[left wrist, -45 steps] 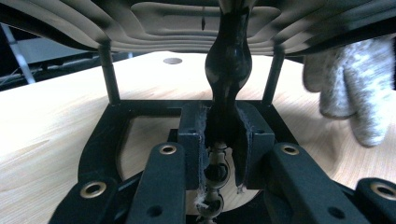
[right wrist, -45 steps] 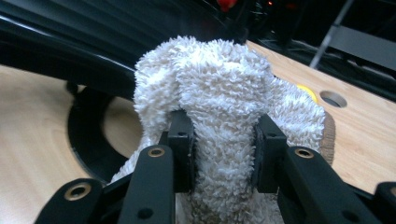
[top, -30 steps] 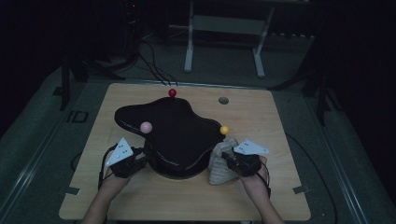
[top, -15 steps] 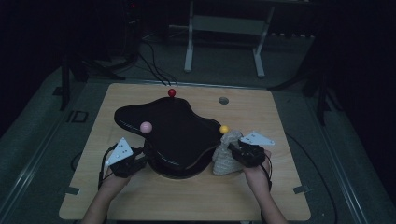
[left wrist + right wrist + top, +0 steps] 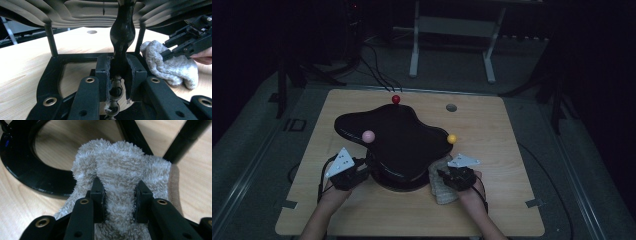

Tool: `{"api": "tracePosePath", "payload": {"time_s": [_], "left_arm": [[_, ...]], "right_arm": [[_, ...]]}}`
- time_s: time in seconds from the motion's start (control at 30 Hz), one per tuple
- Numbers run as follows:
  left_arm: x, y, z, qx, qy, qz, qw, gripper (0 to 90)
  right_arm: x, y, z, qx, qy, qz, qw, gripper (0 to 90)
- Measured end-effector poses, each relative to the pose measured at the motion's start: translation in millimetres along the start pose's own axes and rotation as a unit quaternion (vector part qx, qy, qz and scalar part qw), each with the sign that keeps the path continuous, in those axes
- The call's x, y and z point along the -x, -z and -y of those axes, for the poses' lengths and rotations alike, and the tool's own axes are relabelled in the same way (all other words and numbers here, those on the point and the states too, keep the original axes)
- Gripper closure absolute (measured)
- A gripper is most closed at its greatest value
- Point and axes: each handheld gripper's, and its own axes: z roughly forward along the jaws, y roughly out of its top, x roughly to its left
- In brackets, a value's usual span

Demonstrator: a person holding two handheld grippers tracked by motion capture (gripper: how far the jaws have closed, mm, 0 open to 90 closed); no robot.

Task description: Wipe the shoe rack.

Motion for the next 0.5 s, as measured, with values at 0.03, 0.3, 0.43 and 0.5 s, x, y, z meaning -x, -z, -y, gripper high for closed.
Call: {"api": "tracePosePath", "payload": {"time_s": [0.03, 0.3, 0.43, 0.5], "left_arm": [[-0.1, 0.1, -0.3, -0.001, -0.002, 0.000, 1.0000, 74.2], [0.7, -0.2, 0.0, 0.000, 0.001, -0.002, 1.0000, 74.2], [1.2, -0.2, -0.6, -0.002, 0.000, -0.004, 1.0000, 74.2], [1.1, -0.2, 0.0, 0.000, 0.002, -0.003, 1.0000, 74.2]], "right_arm": [[1.4, 0.2, -2.0, 0.009, 0.000, 0.007, 0.9999, 67.5], [-3.8, -19.2, 8.4, 0.013, -0.001, 0.037, 0.9992, 68.4], [-18.0, -15.5, 5.4, 0.001, 0.054, 0.011, 0.9985, 67.9], [-16.0, -14.9, 3.6, 0.000, 0.058, 0.015, 0.9982, 67.5]]}}
